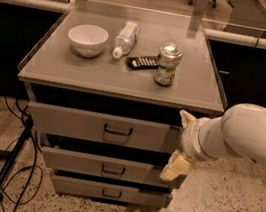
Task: Open top drawer
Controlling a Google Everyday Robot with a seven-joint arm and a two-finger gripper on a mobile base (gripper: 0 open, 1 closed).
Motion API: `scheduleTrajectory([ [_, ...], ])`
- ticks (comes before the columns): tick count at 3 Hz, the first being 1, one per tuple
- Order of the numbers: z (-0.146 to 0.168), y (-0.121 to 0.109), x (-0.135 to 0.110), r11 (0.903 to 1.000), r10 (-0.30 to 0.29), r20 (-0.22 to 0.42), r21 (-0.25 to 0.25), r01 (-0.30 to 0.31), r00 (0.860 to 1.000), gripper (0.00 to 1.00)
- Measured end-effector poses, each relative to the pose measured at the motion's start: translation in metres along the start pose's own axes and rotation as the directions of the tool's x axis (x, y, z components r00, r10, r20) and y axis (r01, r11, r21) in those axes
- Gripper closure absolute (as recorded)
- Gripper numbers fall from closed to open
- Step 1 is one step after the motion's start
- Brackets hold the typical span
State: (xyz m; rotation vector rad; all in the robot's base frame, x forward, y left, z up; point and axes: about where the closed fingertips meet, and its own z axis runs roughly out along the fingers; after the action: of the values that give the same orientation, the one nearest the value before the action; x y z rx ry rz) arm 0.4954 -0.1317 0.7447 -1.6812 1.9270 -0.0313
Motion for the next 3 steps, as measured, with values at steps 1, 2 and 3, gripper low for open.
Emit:
scheduleTrajectory([
  [1,0.024,0.008,-0.004,0.9992,0.0,0.01,-0.04,0.001,1.0,0.0],
  [2,0.052,0.017,-0.012,0.9962,-0.011,0.026,-0.087,0.013,1.0,0.0],
  [3,0.078,0.015,-0.022,0.9951,-0.02,0.048,-0.096,0.025,0.999,0.0],
])
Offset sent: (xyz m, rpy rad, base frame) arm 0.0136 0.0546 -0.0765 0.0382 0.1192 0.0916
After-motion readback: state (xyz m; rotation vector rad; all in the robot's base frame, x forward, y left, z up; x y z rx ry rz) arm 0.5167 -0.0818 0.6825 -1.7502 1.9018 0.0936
